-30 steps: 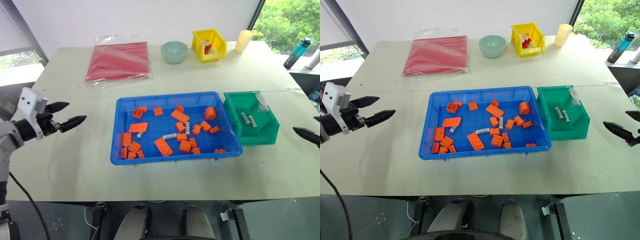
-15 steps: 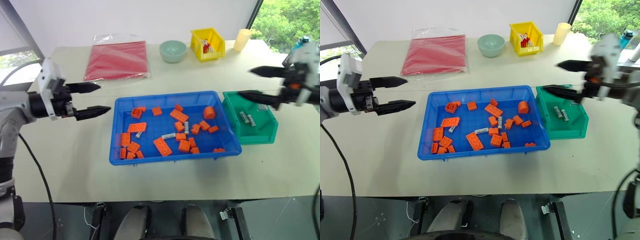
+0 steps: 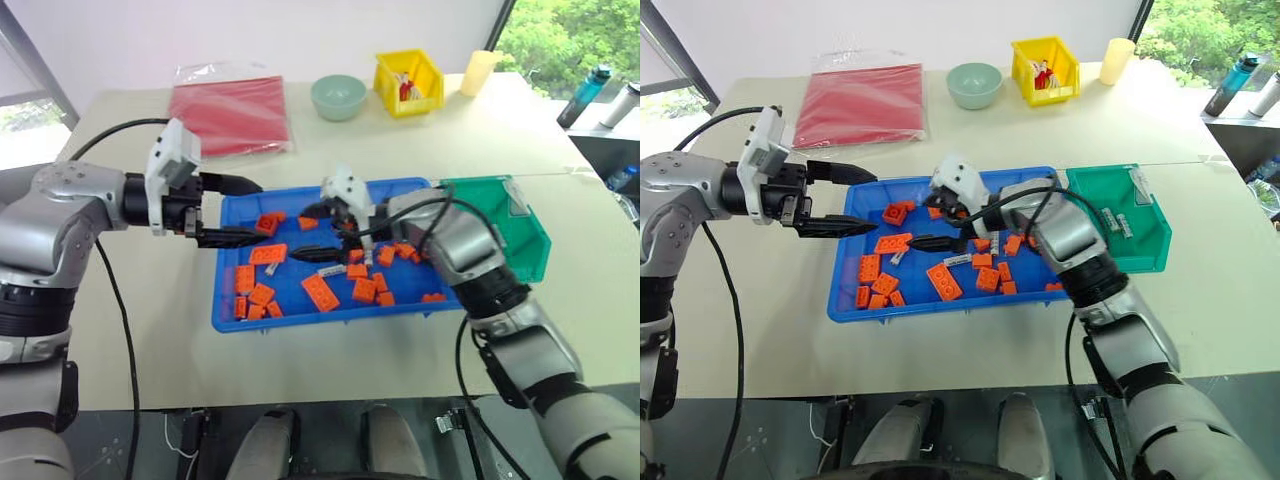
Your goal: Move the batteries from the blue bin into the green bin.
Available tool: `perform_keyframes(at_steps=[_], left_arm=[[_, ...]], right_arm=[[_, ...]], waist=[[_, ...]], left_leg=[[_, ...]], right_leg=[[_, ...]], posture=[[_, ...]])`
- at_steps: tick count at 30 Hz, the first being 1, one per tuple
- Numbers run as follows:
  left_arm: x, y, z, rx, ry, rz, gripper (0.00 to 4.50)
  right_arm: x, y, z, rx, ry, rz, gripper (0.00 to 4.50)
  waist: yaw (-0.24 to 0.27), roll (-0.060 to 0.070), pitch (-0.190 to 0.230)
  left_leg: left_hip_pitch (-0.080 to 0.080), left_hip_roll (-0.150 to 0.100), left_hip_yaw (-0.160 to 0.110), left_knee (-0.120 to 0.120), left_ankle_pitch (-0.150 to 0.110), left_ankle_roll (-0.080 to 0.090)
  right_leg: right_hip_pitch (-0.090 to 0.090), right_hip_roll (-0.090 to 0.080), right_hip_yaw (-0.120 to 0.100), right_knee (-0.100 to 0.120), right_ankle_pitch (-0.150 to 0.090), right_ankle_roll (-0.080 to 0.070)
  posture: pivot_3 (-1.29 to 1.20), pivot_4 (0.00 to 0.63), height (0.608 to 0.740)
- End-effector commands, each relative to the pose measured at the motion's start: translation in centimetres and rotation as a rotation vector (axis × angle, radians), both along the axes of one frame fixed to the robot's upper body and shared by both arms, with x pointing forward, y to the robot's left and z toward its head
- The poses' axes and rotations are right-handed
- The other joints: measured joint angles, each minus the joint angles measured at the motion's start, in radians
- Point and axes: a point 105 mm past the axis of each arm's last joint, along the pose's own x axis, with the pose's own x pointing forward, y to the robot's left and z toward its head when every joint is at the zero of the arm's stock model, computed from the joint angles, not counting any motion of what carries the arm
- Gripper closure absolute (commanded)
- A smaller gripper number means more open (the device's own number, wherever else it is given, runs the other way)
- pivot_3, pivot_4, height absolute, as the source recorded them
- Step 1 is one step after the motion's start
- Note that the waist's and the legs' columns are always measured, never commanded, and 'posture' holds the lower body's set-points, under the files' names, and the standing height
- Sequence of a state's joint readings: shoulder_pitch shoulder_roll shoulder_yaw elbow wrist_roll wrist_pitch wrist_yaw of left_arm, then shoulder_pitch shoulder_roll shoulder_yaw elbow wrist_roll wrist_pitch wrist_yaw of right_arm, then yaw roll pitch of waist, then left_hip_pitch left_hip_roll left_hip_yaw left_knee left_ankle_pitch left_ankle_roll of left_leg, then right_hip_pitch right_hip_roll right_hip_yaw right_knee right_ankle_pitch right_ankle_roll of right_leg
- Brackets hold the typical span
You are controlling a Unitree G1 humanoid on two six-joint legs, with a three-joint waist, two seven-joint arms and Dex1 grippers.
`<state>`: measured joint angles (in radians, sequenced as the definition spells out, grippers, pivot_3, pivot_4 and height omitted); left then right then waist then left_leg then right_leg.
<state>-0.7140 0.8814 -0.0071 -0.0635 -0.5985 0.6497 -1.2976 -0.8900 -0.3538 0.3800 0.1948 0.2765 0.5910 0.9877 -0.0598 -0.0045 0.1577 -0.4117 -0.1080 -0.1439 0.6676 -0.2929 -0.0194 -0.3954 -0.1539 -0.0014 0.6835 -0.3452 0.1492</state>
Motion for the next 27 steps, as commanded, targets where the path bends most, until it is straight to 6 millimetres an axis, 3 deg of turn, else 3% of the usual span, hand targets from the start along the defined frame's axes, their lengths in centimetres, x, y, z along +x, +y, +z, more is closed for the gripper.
perform_keyframes(at_steps=[1, 7, 12, 21, 24, 27], left_arm=[[-0.6, -0.3, 0.5, 0.015, -0.026, -0.018, 0.0], [-0.8, 0.3, 0.2, 0.026, -0.016, 0.009, 0.0], [-1.1, 2.4, -1.8, 0.154, 0.007, 0.065, 0.0], [-1.2, 4.6, -2.8, 0.225, 0.003, 0.117, 0.0], [-1.2, 4.8, -3.4, 0.222, 0.009, 0.137, 0.0], [-1.3, 4.9, -3.9, 0.225, 0.006, 0.151, 0.0]], right_arm=[[0.6, 1.8, 0.3, 0.017, -0.046, 0.01, 0.03], [1.3, 3.0, -1.6, 0.014, -0.028, -0.004, 0.03], [1.8, 3.6, -2.5, 0.008, -0.034, -0.018, 0.03], [2.1, 4.1, -2.5, 0.033, -0.038, -0.029, 0.03], [2.0, 4.2, -2.5, 0.038, -0.036, -0.018, 0.77], [1.7, 4.3, -2.3, 0.053, -0.027, -0.005, 2.37]], waist=[[-0.01, 0.0, 0.0], [-0.014, 0.0, 0.0], [-0.021, 0.0, 0.0], [-0.021, 0.0, 0.0], [-0.025, 0.0, 0.0], [-0.029, 0.0, 0.0]], left_leg=[[0.0, 0.0, 0.0, 0.0, 0.0, 0.0], [0.0, 0.0, 0.0, 0.0, 0.0, -0.001], [0.0, 0.001, -0.001, -0.001, 0.001, -0.001], [0.0, 0.0, -0.001, -0.001, 0.001, -0.001], [0.0, 0.0, -0.001, -0.001, 0.001, -0.001], [0.0, 0.0, -0.002, -0.001, 0.001, -0.001]], right_leg=[[0.0, 0.0, 0.0, 0.0, 0.0, 0.0], [-0.001, 0.0, 0.0, 0.001, 0.0, 0.0], [-0.002, 0.001, 0.0, 0.001, 0.0, 0.0], [-0.002, 0.001, 0.0, 0.001, 0.0, 0.0], [-0.002, 0.001, 0.0, 0.001, 0.0, 0.0], [-0.002, 0.001, 0.0, 0.002, 0.0, 0.0]], posture=[[0.0, 0.15, 0.717], [0.0, 0.15, 0.717], [0.0, 0.15, 0.717], [0.0, 0.15, 0.717], [0.0, 0.15, 0.717], [0.0, 0.15, 0.717]])
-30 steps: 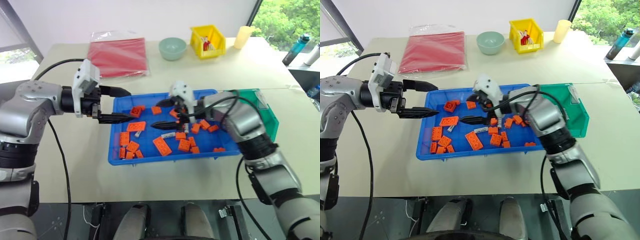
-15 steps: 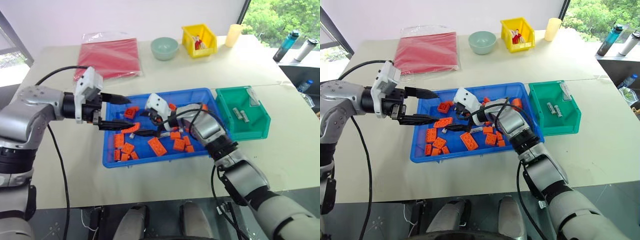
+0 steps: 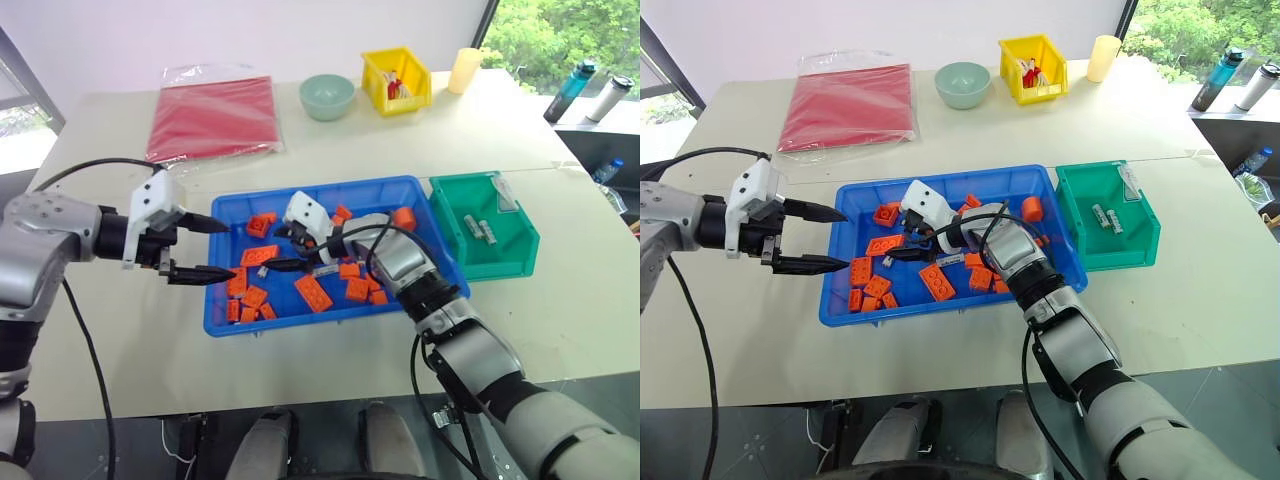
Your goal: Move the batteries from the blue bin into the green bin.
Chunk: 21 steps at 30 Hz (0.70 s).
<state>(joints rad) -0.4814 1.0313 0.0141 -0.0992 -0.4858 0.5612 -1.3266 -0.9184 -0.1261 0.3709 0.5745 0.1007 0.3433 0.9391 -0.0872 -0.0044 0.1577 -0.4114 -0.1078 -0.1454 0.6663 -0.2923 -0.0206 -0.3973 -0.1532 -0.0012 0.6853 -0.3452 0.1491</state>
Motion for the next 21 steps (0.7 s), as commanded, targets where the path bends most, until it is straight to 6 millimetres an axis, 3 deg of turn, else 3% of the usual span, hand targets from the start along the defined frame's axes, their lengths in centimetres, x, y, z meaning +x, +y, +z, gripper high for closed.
perform_keyframes(at_steps=[1, 4, 5, 11, 21], left_arm=[[-0.1, 0.3, 0.8, 0.004, -0.065, 0.017, 0.0], [-0.2, 0.5, 0.7, -0.014, -0.072, 0.036, 0.0], [-0.2, 0.6, 0.7, -0.018, -0.077, 0.042, 0.0], [-0.5, 1.3, 1.2, -0.085, -0.111, 0.098, 0.0], [-1.7, 1.5, 0.7, -0.094, -0.088, 0.106, 0.0]], right_arm=[[-0.3, 0.7, 2.2, 0.062, -0.041, 0.033, 2.83], [-0.4, 0.3, 2.6, 0.082, -0.033, 0.025, 4.31], [-0.3, 0.1, 2.8, 0.087, -0.035, 0.017, 4.47], [0.0, -2.7, 4.4, 0.122, -0.049, -0.042, 4.47], [-2.4, -0.3, 4.7, 0.09, -0.105, 0.085, 4.47]], waist=[[-0.004, 0.0, 0.0], [-0.01, 0.0, 0.0], [-0.011, 0.0, 0.0], [-0.008, 0.0, 0.0], [-0.014, 0.0, 0.0]], left_leg=[[0.0, 0.0, 0.0, 0.0, 0.0, 0.0], [0.0, 0.0, 0.0, 0.0, 0.0, 0.0], [0.0, 0.0, 0.0, 0.0, 0.0, 0.0], [0.0, 0.0, 0.0, 0.0, 0.0, 0.0], [0.0, 0.0, 0.001, -0.001, 0.0, 0.0]], right_leg=[[0.0, 0.0, 0.0, 0.0, 0.0, 0.0], [0.0, 0.0, 0.0, 0.001, 0.0, 0.0], [0.0, 0.0, 0.0, 0.001, 0.0, 0.0], [0.0, 0.0, 0.0, 0.001, 0.0, 0.0], [-0.002, -0.001, 0.0, 0.002, 0.0, 0.0]], posture=[[0.0, 0.15, 0.717], [0.0, 0.15, 0.717], [0.0, 0.15, 0.717], [0.0, 0.15, 0.717], [0.0, 0.15, 0.717]])
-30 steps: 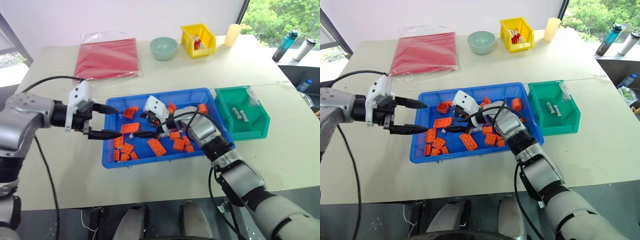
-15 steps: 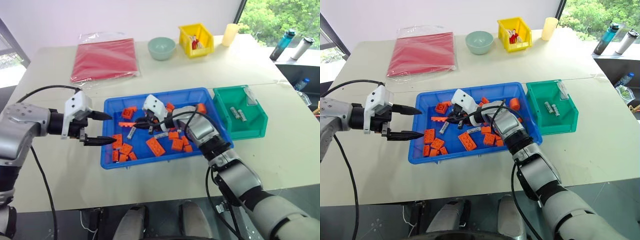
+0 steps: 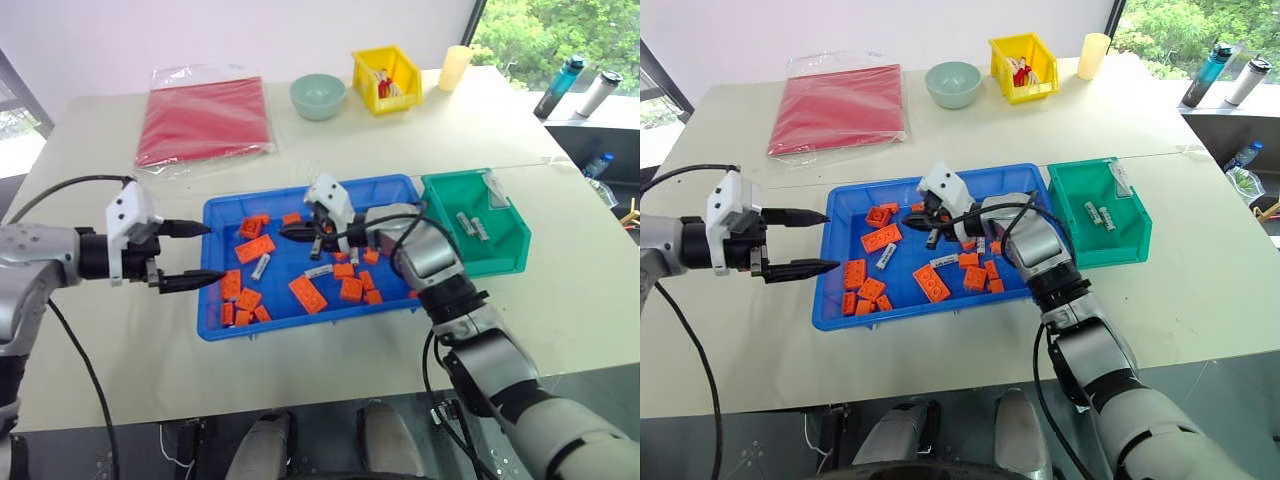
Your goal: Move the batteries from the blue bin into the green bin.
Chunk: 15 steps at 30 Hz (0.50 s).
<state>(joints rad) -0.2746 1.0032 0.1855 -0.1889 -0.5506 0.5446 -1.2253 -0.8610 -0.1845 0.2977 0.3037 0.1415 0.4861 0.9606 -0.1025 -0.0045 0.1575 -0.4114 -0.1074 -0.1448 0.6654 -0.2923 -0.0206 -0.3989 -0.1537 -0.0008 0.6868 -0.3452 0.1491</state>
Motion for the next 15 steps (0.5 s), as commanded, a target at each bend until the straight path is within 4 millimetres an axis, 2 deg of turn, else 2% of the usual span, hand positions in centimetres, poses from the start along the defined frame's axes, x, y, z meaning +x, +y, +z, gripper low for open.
perform_keyframes(at_steps=[1, 5, 8, 12, 15], left_arm=[[-0.5, 0.1, 1.4, 0.004, -0.044, -0.006, 0.0], [-1.0, -0.3, 1.3, 0.011, -0.033, -0.025, 0.0], [-1.2, -0.5, 1.2, 0.014, -0.031, -0.031, 0.0], [-1.6, -0.6, 1.2, 0.013, -0.023, -0.032, 0.0], [-1.9, -0.6, 1.0, 0.013, -0.022, -0.028, 0.0]], right_arm=[[-1.9, 1.4, 0.9, -0.023, -0.103, 0.119, 4.47], [-2.2, 2.3, 0.4, -0.057, -0.102, 0.18, 4.47], [-2.0, 2.9, -0.1, -0.127, -0.162, 0.245, 3.66], [-1.6, 3.4, -0.9, -0.225, -0.238, 0.332, 1.98], [-1.2, 3.6, -1.3, -0.277, -0.274, 0.378, 1.98]], waist=[[0.004, 0.0, 0.0], [0.007, 0.0, 0.0], [0.005, 0.0, 0.0], [0.002, 0.0, 0.0], [-0.001, 0.0, 0.0]], left_leg=[[0.0, 0.0, 0.0, 0.0, 0.0, 0.0], [0.0, -0.001, -0.001, 0.001, 0.0, 0.0], [0.0, -0.001, -0.001, 0.001, 0.0, 0.0], [0.0, 0.0, 0.0, 0.0, 0.0, 0.0], [0.0, 0.0, 0.0, 0.0, 0.0, 0.0]], right_leg=[[0.0, 0.0, 0.0, 0.0, 0.0, 0.0], [0.001, 0.0, 0.0, 0.0, 0.0, 0.0], [0.001, 0.0, 0.0, 0.0, 0.0, 0.0], [0.001, 0.0, 0.0, -0.001, 0.0, 0.0], [0.001, 0.0, 0.0, -0.001, 0.0, 0.0]], posture=[[0.0, 0.15, 0.717], [0.0, 0.15, 0.717], [0.0, 0.15, 0.717], [0.0, 0.15, 0.717], [0.0, 0.15, 0.717]])
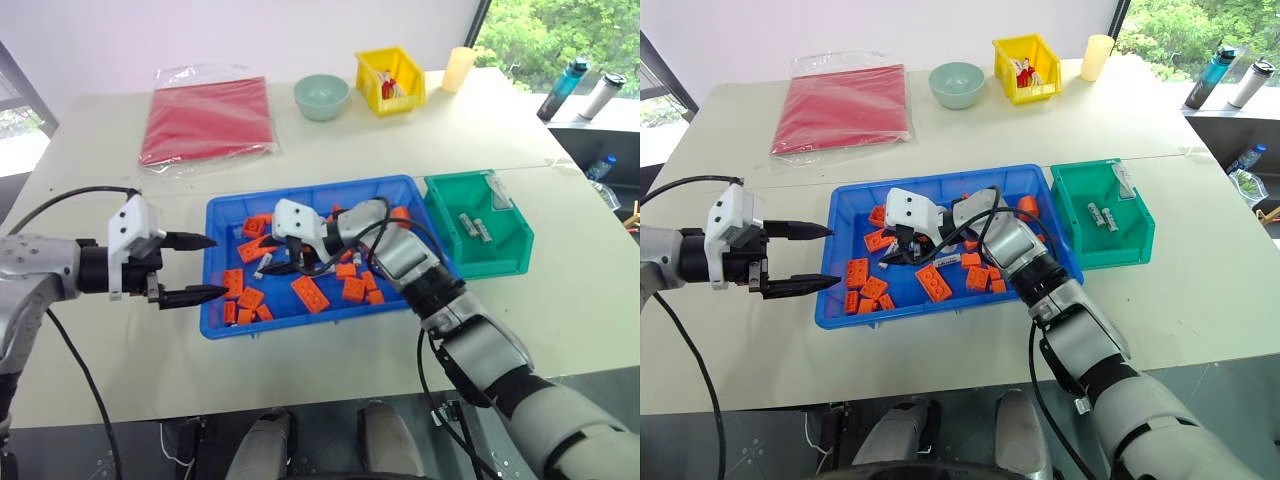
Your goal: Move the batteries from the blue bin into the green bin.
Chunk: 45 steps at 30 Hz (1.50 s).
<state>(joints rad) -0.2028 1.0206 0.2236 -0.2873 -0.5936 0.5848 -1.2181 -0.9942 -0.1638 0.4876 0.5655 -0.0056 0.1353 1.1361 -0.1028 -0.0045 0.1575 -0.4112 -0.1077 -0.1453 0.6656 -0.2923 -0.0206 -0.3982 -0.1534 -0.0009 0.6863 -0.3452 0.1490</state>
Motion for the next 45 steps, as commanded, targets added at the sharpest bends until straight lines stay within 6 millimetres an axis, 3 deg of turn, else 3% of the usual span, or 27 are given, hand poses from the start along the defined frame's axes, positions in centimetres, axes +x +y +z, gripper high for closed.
perform_keyframes(at_steps=[1, 8, 21, 24, 27, 28, 32, 35, 39, 45], left_arm=[[-0.4, 0.2, 1.1, 0.007, -0.047, 0.008, 0.0], [-0.6, 0.3, 1.3, -0.002, -0.064, 0.041, 0.0], [-0.5, 0.2, 1.8, -0.01, -0.089, 0.057, 0.0], [-0.4, 0.1, 1.8, -0.012, -0.095, 0.058, 0.0], [-0.4, 0.0, 1.9, -0.017, -0.102, 0.059, 0.0], [-0.4, 0.0, 1.9, -0.018, -0.103, 0.058, 0.0], [-0.4, 0.0, 1.9, -0.022, -0.103, 0.057, 0.0], [-0.4, -0.3, 1.8, -0.039, -0.096, 0.05, 0.0], [-0.4, -0.6, 1.3, -0.058, -0.083, 0.046, 0.0], [0.3, -0.1, 0.8, -0.098, -0.092, 0.09, 0.0]], right_arm=[[0.0, 1.1, 0.6, -0.037, -0.087, 0.095, 1.98], [0.6, 1.4, -0.9, -0.107, -0.188, 0.149, 1.98], [1.1, 2.1, -2.1, -0.18, -0.219, 0.172, 1.98], [1.0, 1.6, -2.7, -0.222, -0.212, 0.194, 2.74], [1.0, 1.2, -2.8, -0.232, -0.2, 0.198, 4.24], [1.0, 1.0, -2.9, -0.232, -0.193, 0.201, 4.47], [1.1, 0.6, -2.7, -0.209, -0.172, 0.19, 4.45], [2.0, -0.1, -1.0, -0.108, -0.152, 0.109, 4.45], [3.3, -3.1, 2.6, 0.101, -0.098, -0.102, 4.45], [2.9, -13.5, 7.3, 0.337, -0.036, -0.559, 4.45]], waist=[[-0.001, 0.0, 0.0], [-0.003, 0.0, 0.0], [-0.024, 0.0, 0.0], [-0.024, 0.0, 0.0], [-0.024, 0.0, 0.0], [-0.024, 0.0, 0.0], [-0.024, 0.0, 0.0], [-0.022, 0.0, 0.0], [-0.016, 0.0, 0.0], [0.01, 0.0, 0.0]], left_leg=[[0.0, 0.0, 0.0, 0.0, 0.0, 0.0], [0.0, 0.0, -0.001, 0.0, 0.0, 0.0], [0.001, 0.0, -0.003, 0.0, 0.0, -0.001], [0.002, 0.0, -0.003, 0.0, 0.001, -0.001], [0.002, 0.0, -0.004, 0.0, 0.001, -0.001], [0.002, 0.0, -0.004, 0.0, 0.001, -0.001], [0.002, 0.0, -0.004, 0.0, 0.001, -0.002], [0.002, 0.0, -0.005, 0.0, 0.001, -0.002], [0.002, -0.001, -0.007, 0.0, 0.001, -0.002], [0.001, -0.001, -0.006, 0.0, 0.0, -0.001]], right_leg=[[0.0, 0.0, 0.0, 0.0, 0.0, 0.0], [0.0, 0.0, 0.0, 0.0, 0.0, 0.0], [0.001, 0.002, 0.0, 0.0, 0.0, 0.0], [0.001, 0.002, 0.0, 0.0, 0.0, 0.0], [0.001, 0.002, 0.0, 0.0, 0.0, 0.0], [0.001, 0.002, 0.0, 0.0, 0.0, 0.0], [0.002, 0.002, 0.0, 0.001, 0.0, 0.0], [0.002, 0.002, 0.0, 0.001, 0.0, 0.0], [0.003, 0.002, 0.0, 0.0, 0.0, 0.0], [0.003, 0.001, 0.0, 0.0, 0.0, 0.0]], posture=[[0.0, 0.15, 0.717], [0.0, 0.15, 0.717], [0.0, 0.15, 0.717], [0.0, 0.15, 0.717], [0.0, 0.15, 0.717], [0.0, 0.15, 0.717], [0.0, 0.15, 0.717], [0.0, 0.15, 0.717], [0.0, 0.15, 0.717], [0.0, 0.15, 0.717]])
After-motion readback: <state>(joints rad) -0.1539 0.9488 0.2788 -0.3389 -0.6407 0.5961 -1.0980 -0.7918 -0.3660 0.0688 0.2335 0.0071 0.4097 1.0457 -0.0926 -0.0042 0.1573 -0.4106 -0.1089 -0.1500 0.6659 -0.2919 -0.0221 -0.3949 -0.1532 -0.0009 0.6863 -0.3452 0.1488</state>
